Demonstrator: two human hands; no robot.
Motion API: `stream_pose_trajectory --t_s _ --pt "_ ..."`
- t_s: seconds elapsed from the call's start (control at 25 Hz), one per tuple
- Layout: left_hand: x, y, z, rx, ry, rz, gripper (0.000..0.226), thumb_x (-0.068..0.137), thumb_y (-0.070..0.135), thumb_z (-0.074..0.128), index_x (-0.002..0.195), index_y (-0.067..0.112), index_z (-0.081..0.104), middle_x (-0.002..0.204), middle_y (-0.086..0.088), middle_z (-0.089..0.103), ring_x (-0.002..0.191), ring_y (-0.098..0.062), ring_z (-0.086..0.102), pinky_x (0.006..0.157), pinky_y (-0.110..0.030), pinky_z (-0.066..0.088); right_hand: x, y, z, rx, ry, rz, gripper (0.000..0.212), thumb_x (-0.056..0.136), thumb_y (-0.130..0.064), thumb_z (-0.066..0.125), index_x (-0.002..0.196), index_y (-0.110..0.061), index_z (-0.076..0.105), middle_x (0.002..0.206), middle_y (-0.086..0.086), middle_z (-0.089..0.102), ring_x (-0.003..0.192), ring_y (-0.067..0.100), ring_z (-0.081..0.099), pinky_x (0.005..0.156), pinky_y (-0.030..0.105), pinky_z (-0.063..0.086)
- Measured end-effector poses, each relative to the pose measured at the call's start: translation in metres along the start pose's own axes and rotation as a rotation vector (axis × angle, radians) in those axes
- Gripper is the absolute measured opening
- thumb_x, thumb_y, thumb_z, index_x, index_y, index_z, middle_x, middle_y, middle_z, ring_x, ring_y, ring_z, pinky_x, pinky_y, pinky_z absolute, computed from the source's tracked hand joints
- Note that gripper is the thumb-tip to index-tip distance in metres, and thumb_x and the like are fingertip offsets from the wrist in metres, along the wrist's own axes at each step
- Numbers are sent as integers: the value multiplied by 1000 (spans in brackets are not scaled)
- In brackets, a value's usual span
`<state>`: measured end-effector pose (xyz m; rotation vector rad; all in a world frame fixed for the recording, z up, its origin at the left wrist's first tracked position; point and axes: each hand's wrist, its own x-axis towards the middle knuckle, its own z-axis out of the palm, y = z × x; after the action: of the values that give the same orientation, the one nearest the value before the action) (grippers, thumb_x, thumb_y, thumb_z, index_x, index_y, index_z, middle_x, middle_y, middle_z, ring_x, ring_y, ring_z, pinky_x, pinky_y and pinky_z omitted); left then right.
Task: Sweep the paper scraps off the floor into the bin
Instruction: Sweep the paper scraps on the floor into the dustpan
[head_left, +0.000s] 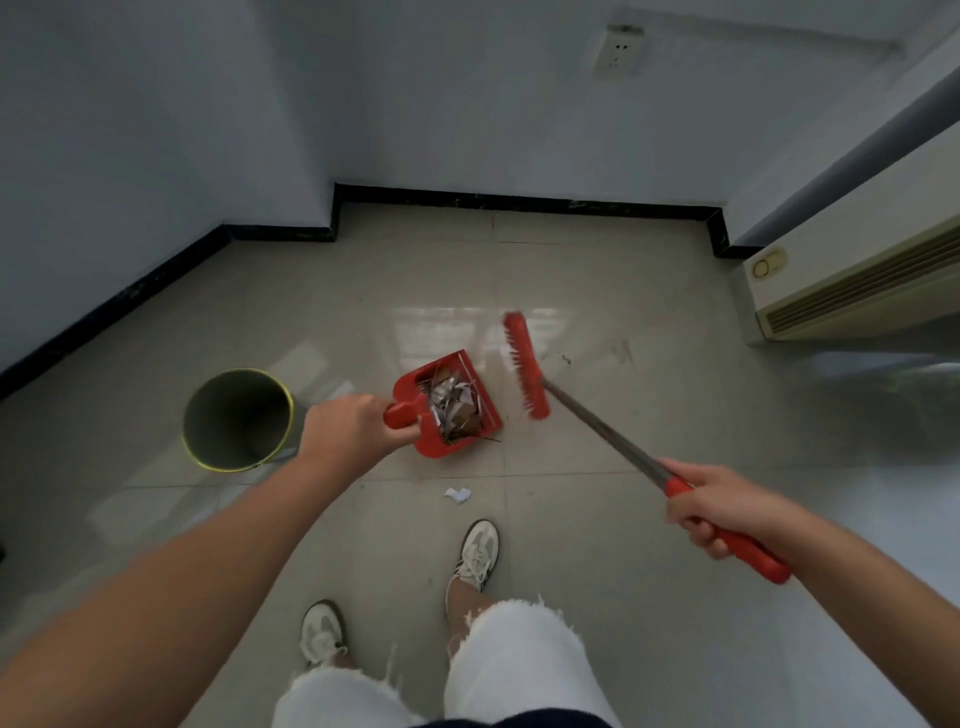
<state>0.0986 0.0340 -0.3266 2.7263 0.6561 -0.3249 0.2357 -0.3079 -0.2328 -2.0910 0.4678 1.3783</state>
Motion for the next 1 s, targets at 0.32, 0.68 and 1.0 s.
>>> stream_pose_trajectory --t_s 0.32,0.68,1.0 --pt "-86 -141 -64 38 19 132 55 67 74 44 59 21 58 53 2 56 55 -16 55 51 -31 47 -26 74 137 81 176 50 50 82 12 46 123 -14 53 54 9 41 29 11 37 31 15 32" --pt "-156 -217 -28 163 -5 232 56 62 71 38 54 19 55 44 3 48 42 -19 43 41 -20 21 7 86 293 186 43 285 31 83 13 39 60 -8 39 36 4 38 23 9 33 32 12 29" --pt "-130 -248 -2 91 -36 266 48 62 67 35 50 22 49 41 2 44 41 -19 45 42 -22 28 -33 52 369 -15 -196 169 41 80 10 42 104 -21 50 59 5 42 35 7 38 35 16 33"
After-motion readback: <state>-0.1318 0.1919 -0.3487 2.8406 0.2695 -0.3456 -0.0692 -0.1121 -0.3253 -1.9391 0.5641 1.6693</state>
